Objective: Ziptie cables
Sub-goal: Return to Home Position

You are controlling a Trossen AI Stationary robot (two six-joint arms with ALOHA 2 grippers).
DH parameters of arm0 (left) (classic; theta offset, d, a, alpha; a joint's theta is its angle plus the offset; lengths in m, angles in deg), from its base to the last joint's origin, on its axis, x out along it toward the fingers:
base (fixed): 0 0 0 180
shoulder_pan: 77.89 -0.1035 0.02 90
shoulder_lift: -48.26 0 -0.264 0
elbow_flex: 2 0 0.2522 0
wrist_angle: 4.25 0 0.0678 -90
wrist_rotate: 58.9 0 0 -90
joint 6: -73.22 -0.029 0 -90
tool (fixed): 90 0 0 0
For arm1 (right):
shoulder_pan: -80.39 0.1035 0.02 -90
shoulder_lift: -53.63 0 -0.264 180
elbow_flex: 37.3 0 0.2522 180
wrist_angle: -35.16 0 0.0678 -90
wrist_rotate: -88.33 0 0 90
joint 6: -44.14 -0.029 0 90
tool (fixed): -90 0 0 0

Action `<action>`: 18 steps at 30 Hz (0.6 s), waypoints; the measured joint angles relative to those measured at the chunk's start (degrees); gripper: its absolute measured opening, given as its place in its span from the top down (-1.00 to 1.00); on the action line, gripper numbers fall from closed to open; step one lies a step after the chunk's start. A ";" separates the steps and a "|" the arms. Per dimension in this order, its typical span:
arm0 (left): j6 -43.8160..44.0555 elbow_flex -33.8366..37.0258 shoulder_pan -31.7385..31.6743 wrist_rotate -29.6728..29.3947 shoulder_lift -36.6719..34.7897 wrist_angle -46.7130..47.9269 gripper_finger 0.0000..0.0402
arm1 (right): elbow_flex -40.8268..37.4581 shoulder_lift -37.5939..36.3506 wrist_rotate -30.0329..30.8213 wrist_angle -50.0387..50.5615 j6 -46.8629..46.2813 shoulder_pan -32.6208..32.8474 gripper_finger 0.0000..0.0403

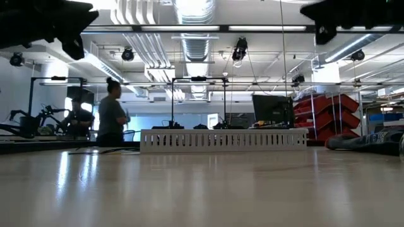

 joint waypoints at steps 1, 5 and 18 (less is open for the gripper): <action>0.00 0.35 0.00 -0.02 -1.15 1.18 0.66 | -1.77 -0.99 0.06 -0.14 -1.47 -1.16 1.00; 0.12 2.92 0.00 0.00 -5.02 2.38 0.68 | -7.44 -5.33 -0.22 0.77 -4.17 -4.23 0.99; 0.19 2.98 0.00 0.11 -1.69 7.03 0.64 | -6.29 -24.86 -1.68 17.48 2.27 -4.45 0.98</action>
